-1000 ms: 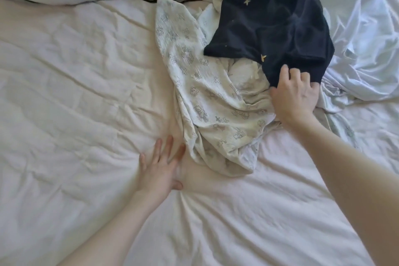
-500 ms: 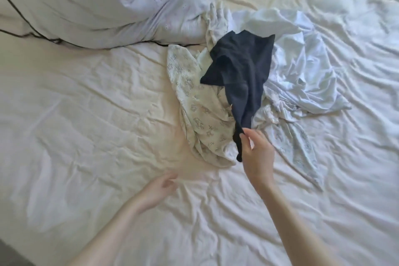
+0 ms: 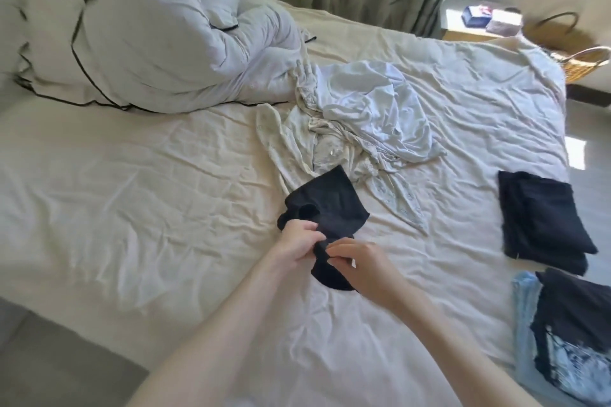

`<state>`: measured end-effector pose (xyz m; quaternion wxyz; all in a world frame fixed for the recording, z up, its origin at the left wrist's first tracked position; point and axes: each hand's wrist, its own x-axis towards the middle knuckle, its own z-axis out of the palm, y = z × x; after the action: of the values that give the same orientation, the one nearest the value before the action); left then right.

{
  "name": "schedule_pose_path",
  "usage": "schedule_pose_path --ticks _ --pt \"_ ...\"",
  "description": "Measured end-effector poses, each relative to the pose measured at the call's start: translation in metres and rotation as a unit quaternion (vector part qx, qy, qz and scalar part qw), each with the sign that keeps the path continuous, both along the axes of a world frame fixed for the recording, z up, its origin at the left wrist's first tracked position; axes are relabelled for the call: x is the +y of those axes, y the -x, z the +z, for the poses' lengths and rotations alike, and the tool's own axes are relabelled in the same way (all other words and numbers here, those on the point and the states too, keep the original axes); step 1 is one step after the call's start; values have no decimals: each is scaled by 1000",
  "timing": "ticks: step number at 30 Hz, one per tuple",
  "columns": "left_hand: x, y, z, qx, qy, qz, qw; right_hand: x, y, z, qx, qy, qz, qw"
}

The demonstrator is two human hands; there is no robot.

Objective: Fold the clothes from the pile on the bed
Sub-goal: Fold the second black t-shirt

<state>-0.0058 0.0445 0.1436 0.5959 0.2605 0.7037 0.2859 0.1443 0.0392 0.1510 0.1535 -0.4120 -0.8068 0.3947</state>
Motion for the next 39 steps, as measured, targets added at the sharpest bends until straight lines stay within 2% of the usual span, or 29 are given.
schedule_pose_path --ticks 2,4,5,7,9,10,11,14,19,21,22,24,26,27,29,31,33,37,39 --pt "-31 6 13 40 -39 -4 998 -15 0 10 28 138 -94 986" --pt "-61 16 27 87 -75 -28 993 -24 5 16 79 278 -262 921" --pt "-76 21 34 110 -97 -49 988 -28 9 18 62 338 -310 886" --pt "-98 29 42 137 -130 -100 977 -35 19 21 26 458 -323 828" --pt "-112 32 48 148 -145 -143 968 -40 30 23 70 549 -312 772" --pt "-117 33 53 149 -148 -162 964 -40 36 24 92 561 -321 758" --pt "-121 35 57 149 -151 -176 961 -39 42 25 94 552 -333 759" --pt "-130 44 69 144 -166 -194 956 -37 54 34 49 492 -348 796" --pt "-133 61 86 168 -180 -214 945 -22 69 79 105 538 -243 800" --pt "-133 67 93 184 -195 -213 940 -18 84 101 133 510 -224 820" --pt "-134 70 96 190 -202 -207 938 -17 91 110 127 476 -213 844" --pt "-134 75 101 203 -212 -192 936 -16 101 123 42 373 -177 910" --pt "-136 82 104 215 -228 -180 932 -17 100 126 -120 268 -139 946" --pt "-138 86 105 218 -240 -175 930 -18 98 122 -190 248 -124 942" --pt "-143 91 106 223 -261 -163 925 -24 95 109 -238 329 -112 907" --pt "-148 94 104 219 -278 -149 923 -31 98 95 -166 487 -119 849" --pt "-152 95 102 214 -284 -148 923 -37 103 83 -95 556 -137 815" --pt "-155 98 98 221 -277 -162 921 -34 110 75 -2 546 -196 814" --pt "-155 102 97 228 -273 -164 920 -28 110 82 39 510 -204 835"
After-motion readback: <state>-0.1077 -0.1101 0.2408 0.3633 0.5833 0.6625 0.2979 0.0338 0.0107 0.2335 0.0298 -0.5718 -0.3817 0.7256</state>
